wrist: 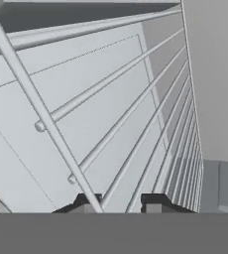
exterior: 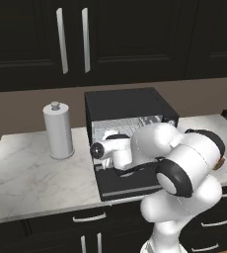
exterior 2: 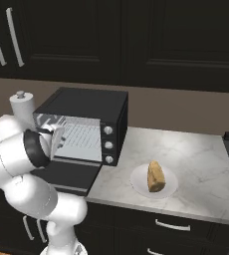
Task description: Pull the toaster oven rack outwards. Pick up the baguette from the plate and place it on the toaster oven rack. Close the toaster oven door fully and set the temperature to the lowest setting.
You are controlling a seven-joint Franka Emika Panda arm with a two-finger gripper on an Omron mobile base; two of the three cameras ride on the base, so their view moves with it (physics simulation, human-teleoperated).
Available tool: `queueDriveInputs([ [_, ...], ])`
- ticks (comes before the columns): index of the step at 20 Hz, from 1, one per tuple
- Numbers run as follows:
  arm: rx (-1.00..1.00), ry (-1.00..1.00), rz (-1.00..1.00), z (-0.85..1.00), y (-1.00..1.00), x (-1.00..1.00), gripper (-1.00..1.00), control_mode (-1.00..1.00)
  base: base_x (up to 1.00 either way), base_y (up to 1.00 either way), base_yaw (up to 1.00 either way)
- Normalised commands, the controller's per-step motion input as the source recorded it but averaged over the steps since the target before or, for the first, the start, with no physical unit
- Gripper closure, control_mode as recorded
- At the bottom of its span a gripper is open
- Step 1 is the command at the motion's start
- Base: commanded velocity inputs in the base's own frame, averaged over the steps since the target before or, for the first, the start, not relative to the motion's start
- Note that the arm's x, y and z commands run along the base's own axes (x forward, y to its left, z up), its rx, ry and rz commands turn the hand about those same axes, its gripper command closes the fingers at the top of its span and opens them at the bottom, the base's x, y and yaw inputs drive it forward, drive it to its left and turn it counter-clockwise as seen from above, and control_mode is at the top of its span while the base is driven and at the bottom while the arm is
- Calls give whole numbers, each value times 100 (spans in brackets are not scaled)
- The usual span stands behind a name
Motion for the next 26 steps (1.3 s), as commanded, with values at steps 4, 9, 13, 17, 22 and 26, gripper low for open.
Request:
queueDriveInputs([
  [4,7,25,1,-29,16,-51,100,-100,0,0,0],
  [9,9,33,0,-25,18,-59,100,-100,0,0,0],
  [13,9,37,0,-24,21,-74,100,-100,0,0,0],
  [17,6,35,0,-28,22,-90,100,-100,0,0,0],
  [22,1,23,0,-37,18,-94,100,-100,0,0,0],
  [26,-1,3,0,-34,9,-64,-100,-100,0,0,0],
])
